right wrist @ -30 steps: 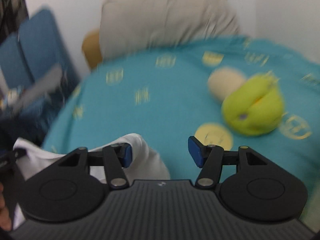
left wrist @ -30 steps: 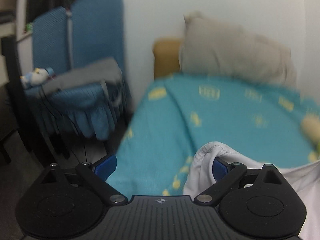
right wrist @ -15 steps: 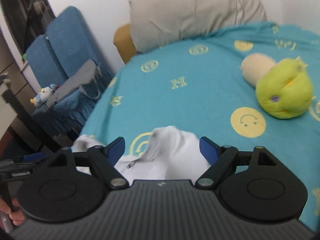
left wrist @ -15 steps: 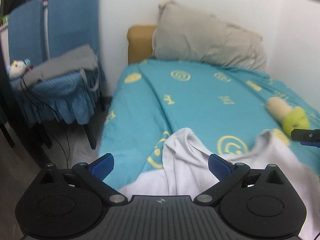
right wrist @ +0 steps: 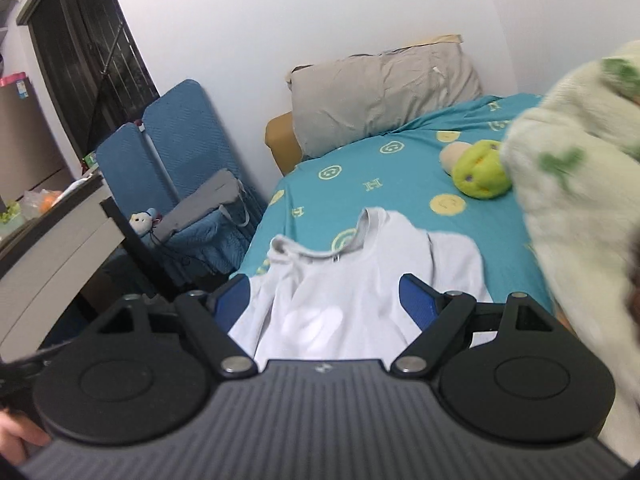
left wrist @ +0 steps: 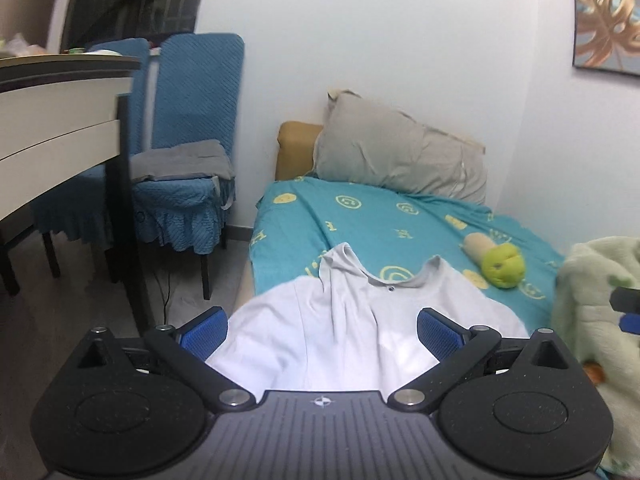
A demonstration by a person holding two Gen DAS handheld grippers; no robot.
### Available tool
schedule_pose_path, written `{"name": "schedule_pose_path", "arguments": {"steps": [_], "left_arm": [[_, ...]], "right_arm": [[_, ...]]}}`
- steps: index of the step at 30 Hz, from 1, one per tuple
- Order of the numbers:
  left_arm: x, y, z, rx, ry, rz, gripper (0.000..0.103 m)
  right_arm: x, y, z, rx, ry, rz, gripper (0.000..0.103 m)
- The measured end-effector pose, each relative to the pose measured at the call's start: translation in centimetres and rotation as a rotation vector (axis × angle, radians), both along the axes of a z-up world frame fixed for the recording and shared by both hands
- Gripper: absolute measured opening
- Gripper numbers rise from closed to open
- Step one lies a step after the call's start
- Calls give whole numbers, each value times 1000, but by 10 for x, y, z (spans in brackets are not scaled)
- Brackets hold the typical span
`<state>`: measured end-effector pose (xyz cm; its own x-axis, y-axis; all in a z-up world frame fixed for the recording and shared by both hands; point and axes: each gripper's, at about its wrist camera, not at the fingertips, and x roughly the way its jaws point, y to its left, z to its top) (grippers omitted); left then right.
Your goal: Fold clothes
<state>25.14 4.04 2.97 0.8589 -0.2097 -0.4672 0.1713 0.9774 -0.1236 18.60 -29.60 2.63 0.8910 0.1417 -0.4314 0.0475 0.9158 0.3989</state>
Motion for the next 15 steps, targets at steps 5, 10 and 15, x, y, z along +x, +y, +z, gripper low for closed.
{"name": "schedule_pose_path", "arguments": {"steps": [5,10,15], "left_arm": [[-36,6,-16,-8,-10,6,102],[-72,12,-33,-16,-21,13,102],[-89,22,-51,-54,-10,28,102]], "right_arm": [[-74,8,-10,-4,-45,-21,83],[-82,13,-14,-30,-47,10,83],[-79,17,-16,-41,-46,3,83]]}}
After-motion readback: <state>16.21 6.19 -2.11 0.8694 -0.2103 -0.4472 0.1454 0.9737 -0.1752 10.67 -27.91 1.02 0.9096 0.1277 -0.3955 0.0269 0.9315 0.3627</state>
